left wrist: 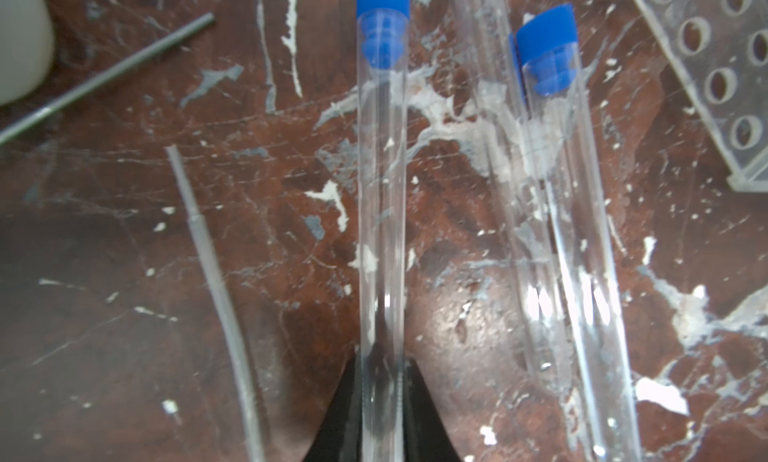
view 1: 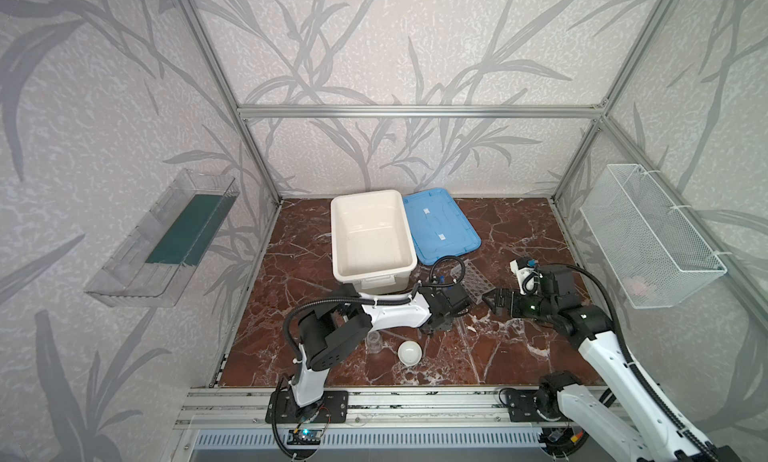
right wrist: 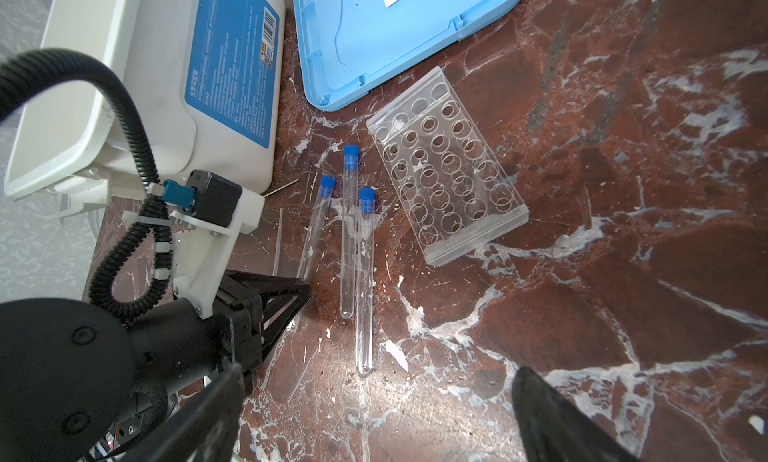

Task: Organize the chemistry lab equipment
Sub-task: 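Lower the left gripper and grasp a blue-capped test tube, then lift the tube with the left gripper while right gripper grasps its blue cap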

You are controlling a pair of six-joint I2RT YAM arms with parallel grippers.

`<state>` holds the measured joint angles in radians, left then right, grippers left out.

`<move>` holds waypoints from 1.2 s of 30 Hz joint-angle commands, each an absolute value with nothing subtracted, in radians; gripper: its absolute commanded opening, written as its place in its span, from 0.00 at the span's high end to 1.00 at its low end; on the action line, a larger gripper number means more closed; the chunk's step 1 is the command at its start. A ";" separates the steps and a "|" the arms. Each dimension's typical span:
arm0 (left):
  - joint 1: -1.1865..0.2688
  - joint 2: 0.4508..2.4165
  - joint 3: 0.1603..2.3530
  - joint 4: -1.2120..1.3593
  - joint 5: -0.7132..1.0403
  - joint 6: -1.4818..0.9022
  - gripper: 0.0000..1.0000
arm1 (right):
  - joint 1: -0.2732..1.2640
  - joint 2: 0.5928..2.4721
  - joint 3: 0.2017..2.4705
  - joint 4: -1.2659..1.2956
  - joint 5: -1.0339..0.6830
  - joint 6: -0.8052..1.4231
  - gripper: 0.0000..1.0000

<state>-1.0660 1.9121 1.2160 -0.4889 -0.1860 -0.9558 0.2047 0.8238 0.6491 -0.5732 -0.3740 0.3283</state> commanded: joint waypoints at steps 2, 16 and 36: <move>-1.062 1.819 1.157 -0.424 -0.240 -0.904 0.88 | 0.203 0.813 0.656 -0.588 -0.389 0.323 0.01; -1.064 1.541 0.821 0.112 -0.125 -0.600 0.88 | 0.209 0.904 0.729 -0.509 -0.624 0.385 0.03; -1.091 1.452 0.729 0.239 -0.094 -0.498 0.88 | 0.368 1.269 0.907 -0.313 -0.597 0.463 0.38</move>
